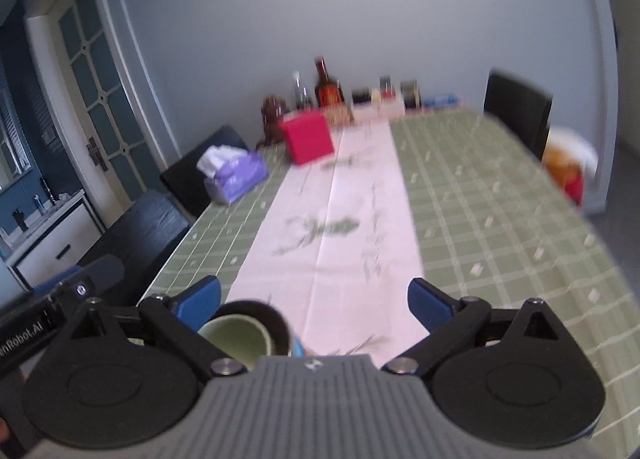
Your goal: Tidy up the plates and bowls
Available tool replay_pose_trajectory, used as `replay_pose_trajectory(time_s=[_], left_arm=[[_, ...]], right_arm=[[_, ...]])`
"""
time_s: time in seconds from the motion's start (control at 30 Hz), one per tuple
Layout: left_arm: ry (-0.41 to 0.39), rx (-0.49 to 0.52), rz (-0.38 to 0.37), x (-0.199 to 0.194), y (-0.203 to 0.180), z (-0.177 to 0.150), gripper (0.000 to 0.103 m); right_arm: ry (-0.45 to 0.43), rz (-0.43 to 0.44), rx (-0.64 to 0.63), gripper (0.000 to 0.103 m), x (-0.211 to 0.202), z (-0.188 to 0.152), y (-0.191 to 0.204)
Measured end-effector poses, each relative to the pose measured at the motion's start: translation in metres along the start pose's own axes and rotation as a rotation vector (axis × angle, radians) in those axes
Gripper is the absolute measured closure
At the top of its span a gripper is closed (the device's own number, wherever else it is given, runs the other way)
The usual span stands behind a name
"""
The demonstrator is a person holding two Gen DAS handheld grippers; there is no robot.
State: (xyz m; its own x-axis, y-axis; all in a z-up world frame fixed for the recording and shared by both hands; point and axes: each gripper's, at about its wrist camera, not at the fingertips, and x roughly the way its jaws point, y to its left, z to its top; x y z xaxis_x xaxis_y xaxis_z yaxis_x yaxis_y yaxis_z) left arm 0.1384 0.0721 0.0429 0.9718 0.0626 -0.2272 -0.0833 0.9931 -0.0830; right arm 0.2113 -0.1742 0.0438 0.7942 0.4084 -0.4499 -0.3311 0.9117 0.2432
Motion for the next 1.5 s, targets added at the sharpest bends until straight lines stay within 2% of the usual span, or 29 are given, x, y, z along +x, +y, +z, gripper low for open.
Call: replay_pose_trajectory(time_s=[0.07,0.13,0.3,0.5,0.63,0.73,0.9,1.03,1.2,1.27,1.37,1.5], left_arm=[[-0.045,0.012,0.006,-0.011,-0.007,-0.001,0.019],[-0.061,0.019,0.016,-0.019,-0.013,-0.006,0.019],[-0.002,0.042,0.038,-0.030,-0.028,-0.021,0.020],[0.042,0.020,0.010,-0.050,-0.038,-0.039,0.020],[0.029,0.059,0.009,-0.063,-0.048,-0.057,0.016],[0.017,0.114,0.040,-0.068,-0.057,-0.072,0.015],[0.086,0.140,0.003,-0.076,-0.067,-0.092,0.011],[0.142,0.165,-0.002,-0.082,-0.071,-0.110,0.007],[0.319,0.179,-0.001,-0.066,-0.070,-0.129,0.007],[0.369,0.169,0.007,-0.060,-0.068,-0.133,0.007],[0.407,0.148,0.011,-0.056,-0.063,-0.137,0.007],[0.408,0.135,0.023,-0.057,-0.060,-0.138,0.007]], right_arm=[[-0.068,0.014,-0.033,0.003,-0.015,-0.005,0.000],[-0.097,0.019,-0.038,0.003,-0.027,-0.009,-0.001],[-0.114,-0.046,-0.054,0.003,-0.050,-0.028,-0.002],[-0.105,-0.088,-0.083,0.003,-0.074,-0.068,-0.007],[-0.086,-0.097,-0.062,0.003,-0.085,-0.090,-0.016],[-0.105,-0.104,-0.043,0.003,-0.097,-0.105,-0.021],[-0.137,-0.136,-0.060,0.003,-0.113,-0.128,-0.022],[-0.078,-0.179,-0.067,0.003,-0.113,-0.145,-0.024],[0.074,-0.178,-0.011,0.003,-0.098,-0.161,-0.032],[0.130,-0.186,-0.030,0.003,-0.090,-0.165,-0.029],[0.163,-0.193,-0.059,0.003,-0.085,-0.170,-0.024],[0.173,-0.196,-0.055,0.003,-0.084,-0.172,-0.025]])
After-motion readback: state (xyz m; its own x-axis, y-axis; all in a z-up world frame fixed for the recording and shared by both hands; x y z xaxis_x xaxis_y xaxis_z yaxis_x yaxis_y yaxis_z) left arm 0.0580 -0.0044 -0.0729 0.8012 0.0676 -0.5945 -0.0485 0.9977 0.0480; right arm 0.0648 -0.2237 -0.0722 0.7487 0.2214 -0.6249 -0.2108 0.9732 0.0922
